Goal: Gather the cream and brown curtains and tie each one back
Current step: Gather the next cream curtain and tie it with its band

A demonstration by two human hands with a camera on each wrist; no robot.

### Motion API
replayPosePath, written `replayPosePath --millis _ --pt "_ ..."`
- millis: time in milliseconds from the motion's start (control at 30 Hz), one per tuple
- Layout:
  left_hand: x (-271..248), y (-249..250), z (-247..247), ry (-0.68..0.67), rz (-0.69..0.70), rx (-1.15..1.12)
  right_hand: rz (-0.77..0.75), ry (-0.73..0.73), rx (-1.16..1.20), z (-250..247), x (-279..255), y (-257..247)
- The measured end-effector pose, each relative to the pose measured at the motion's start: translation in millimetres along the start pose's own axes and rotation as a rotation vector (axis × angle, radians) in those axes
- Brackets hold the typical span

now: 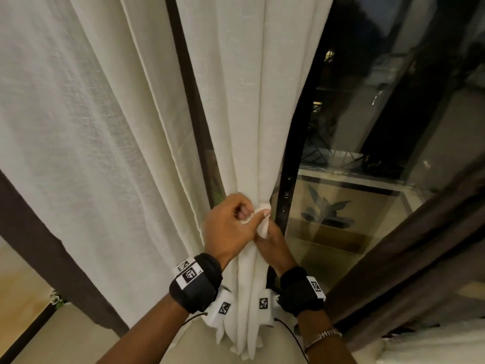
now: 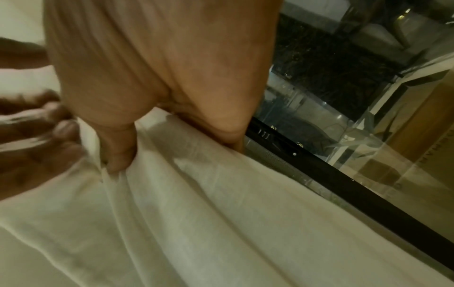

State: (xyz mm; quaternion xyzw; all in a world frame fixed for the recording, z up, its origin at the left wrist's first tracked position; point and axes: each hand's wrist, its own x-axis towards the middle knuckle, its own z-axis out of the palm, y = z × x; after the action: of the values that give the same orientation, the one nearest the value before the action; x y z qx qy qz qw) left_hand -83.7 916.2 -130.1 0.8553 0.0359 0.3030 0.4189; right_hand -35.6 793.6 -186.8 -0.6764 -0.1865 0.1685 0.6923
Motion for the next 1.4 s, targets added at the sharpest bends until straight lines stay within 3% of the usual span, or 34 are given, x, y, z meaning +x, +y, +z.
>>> replayPosePath --millis 133,267,433,600,733,800,933,1133,1233,1400 --pt "7.8 -5.4 3.9 -0.019 -0.283 0.014 0.065 -0.086 0.090 5.6 -2.6 -8.0" --pt "13.2 -10.3 3.6 -0.031 -0.297 -0.087 0.063 -0.161 0.173 7.1 -5.1 -16.1" --pt "16.4 -26.2 -9.1 -0.176 -0.384 -0.397 0.097 -0.108 0.534 -5.1 -2.3 -26.8" --pt "16.5 -34.0 -13.4 -0.233 -0.434 -0.565 0.115 -0.024 0.533 -12.5 5.2 -33.0" --pt "22.0 -33.4 -17.5 -0.243 -0.609 -0.942 0.127 -0.015 0.502 -17.4 11.4 -41.3" --pt "22.2 -36.1 -17.5 -0.239 -0.631 -1.029 0.110 -0.052 0.419 -15.6 10.2 -45.9" --pt "11.4 -39.4 -12.2 -0.275 -0.535 -0.947 0.047 -0.012 0.347 -1.8 3.0 -46.7" --pt "7.5 -54.9 0.8 -0.405 -0.271 -0.378 0.001 0.074 0.354 2.3 0.0 -34.4" --pt "11.6 -58.8 4.2 -0.433 -0.200 -0.318 -0.011 0.097 0.389 0.2 -1.6 -38.5" --pt "6.6 -58.3 3.1 -0.253 -0.137 -0.277 0.030 0.115 0.400 2.5 -0.3 -32.8"
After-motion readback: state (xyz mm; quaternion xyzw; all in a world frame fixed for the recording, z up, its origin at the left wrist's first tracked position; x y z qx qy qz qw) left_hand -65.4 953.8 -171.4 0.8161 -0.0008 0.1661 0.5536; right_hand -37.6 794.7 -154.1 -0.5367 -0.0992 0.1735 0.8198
